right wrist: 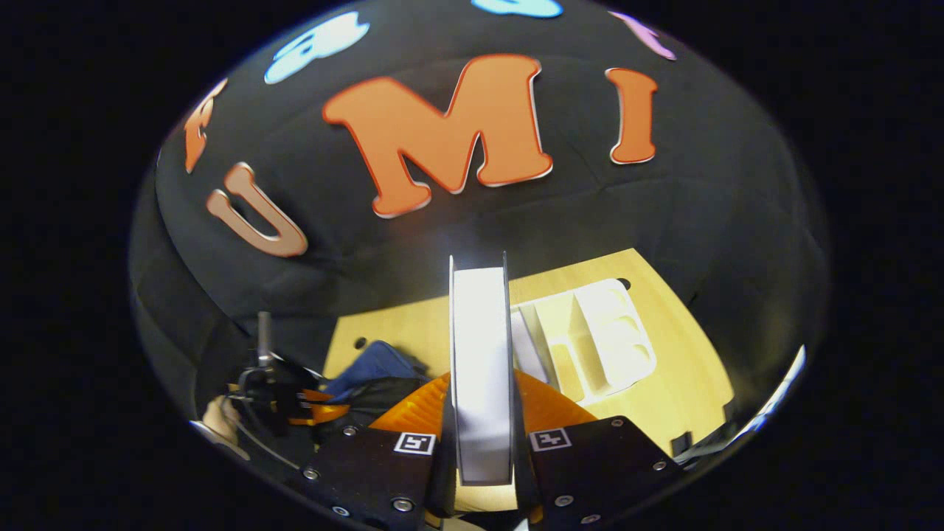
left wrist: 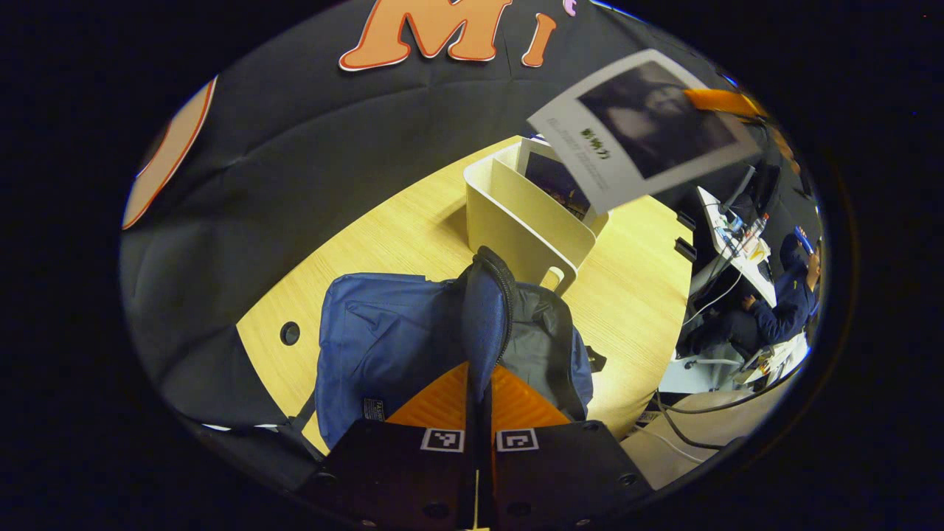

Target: Open the schoolbag, grab two books from the bookshelf and put them into the schoolbag.

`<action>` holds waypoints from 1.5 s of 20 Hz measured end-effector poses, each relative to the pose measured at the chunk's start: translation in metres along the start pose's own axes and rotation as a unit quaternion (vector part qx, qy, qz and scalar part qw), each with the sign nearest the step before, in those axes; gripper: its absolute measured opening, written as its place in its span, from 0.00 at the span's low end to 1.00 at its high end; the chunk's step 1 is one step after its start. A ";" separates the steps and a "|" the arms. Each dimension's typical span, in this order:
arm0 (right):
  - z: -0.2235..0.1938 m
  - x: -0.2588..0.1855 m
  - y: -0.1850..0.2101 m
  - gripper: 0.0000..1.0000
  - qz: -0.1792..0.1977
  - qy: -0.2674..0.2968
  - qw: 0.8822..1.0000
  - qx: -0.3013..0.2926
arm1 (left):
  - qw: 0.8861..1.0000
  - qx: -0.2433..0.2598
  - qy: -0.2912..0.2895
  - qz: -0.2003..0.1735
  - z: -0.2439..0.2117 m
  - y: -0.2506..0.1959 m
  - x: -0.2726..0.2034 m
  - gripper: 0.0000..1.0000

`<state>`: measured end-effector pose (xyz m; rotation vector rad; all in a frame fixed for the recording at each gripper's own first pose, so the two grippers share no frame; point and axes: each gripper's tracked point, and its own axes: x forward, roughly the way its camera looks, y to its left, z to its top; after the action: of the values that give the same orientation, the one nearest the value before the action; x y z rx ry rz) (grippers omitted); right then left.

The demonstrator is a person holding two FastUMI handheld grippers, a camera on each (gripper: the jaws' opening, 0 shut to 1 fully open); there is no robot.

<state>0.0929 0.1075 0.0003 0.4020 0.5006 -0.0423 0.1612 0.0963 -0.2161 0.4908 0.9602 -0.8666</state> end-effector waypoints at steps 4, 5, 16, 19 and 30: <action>-0.081 -0.001 0.017 0.32 0.103 -0.014 0.985 0.137 | 1.000 0.018 -0.004 0.017 0.007 -0.003 -0.008 0.02; -0.102 0.004 0.017 0.31 0.121 -0.017 0.977 0.173 | 0.999 0.022 -0.002 0.024 0.008 -0.001 -0.011 0.02; -0.234 0.159 0.062 0.31 0.126 -0.001 0.947 0.294 | 0.997 0.062 0.010 0.047 0.025 -0.024 -0.029 0.02; -0.244 0.187 0.086 0.31 0.127 0.028 0.951 0.282 | 0.996 0.077 0.008 0.048 0.025 -0.033 -0.033 0.02; -0.283 0.189 0.115 0.67 0.112 0.176 0.947 0.245 | 0.998 0.039 -0.007 0.049 0.038 -0.019 -0.028 0.02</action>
<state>0.1450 0.3340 -0.2746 0.9625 0.7960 0.1298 0.1567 0.0699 -0.1728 0.5934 0.8848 -0.8204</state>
